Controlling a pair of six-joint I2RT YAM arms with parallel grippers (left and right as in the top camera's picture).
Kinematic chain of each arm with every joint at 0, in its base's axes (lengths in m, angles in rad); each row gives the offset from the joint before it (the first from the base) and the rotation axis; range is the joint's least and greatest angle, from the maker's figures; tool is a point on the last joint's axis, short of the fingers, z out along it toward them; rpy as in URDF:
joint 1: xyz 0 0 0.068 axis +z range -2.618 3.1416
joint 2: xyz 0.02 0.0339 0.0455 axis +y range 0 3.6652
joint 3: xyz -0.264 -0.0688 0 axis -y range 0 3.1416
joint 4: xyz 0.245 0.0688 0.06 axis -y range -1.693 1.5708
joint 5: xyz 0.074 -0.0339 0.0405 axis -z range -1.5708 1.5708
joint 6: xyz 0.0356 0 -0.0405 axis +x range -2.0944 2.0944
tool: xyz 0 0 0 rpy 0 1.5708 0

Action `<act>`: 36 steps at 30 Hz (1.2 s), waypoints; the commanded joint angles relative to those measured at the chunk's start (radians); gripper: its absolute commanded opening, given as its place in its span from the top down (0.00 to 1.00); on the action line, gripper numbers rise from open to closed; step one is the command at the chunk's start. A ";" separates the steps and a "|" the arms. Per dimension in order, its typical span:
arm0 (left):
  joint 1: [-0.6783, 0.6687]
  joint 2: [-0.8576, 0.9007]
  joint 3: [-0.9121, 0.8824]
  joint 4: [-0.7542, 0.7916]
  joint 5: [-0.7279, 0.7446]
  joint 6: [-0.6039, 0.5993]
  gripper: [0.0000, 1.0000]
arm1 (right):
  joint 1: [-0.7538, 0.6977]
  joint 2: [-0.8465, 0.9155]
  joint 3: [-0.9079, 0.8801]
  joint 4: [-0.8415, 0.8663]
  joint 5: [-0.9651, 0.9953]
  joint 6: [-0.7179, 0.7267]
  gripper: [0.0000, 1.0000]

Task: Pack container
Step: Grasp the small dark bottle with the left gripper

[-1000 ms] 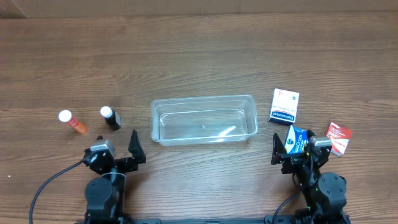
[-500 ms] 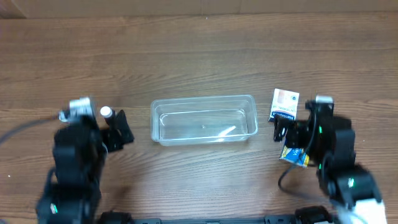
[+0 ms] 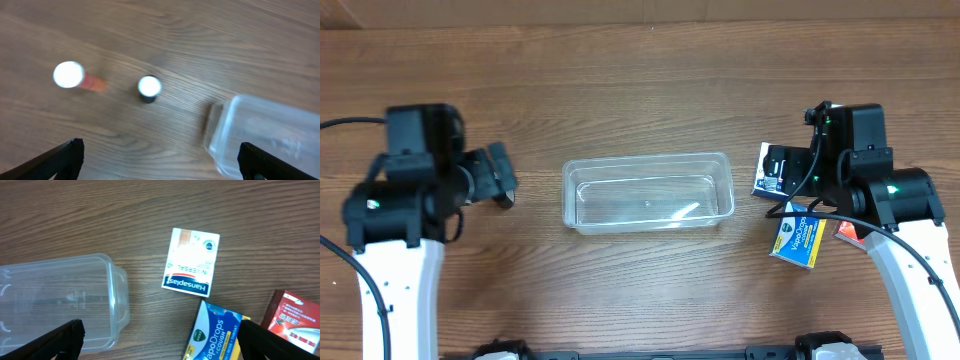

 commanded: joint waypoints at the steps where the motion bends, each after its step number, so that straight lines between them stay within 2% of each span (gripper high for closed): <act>1: 0.117 0.105 0.025 0.021 0.018 0.054 0.00 | -0.010 -0.002 0.035 0.001 -0.003 -0.003 0.00; 5: 0.117 0.228 0.025 0.039 0.023 0.102 0.00 | -0.010 -0.002 0.035 -0.002 -0.003 -0.003 0.00; 9: 0.117 0.394 0.025 0.097 0.089 0.152 0.00 | -0.010 -0.002 0.035 -0.009 -0.002 -0.003 0.00; 12: 0.116 0.484 0.025 0.124 0.093 0.151 0.04 | -0.010 -0.002 0.035 -0.009 -0.002 -0.003 0.00; 15: 0.111 0.551 0.025 0.130 0.092 0.151 0.13 | -0.010 -0.002 0.035 -0.009 -0.002 -0.003 0.00; 21: 0.109 0.644 0.025 0.119 0.092 0.147 0.45 | -0.010 -0.002 0.035 -0.009 -0.002 -0.003 0.00; 24: 0.110 0.645 0.025 0.117 0.092 0.130 0.45 | -0.010 -0.002 0.035 -0.009 -0.002 -0.003 0.00; 28: 0.110 0.644 0.025 0.121 0.092 0.128 0.51 | -0.010 -0.002 0.035 -0.010 -0.002 -0.003 0.00; 36: 0.109 0.643 0.098 0.069 0.092 0.128 0.77 | -0.010 -0.002 0.035 -0.013 -0.002 -0.003 0.00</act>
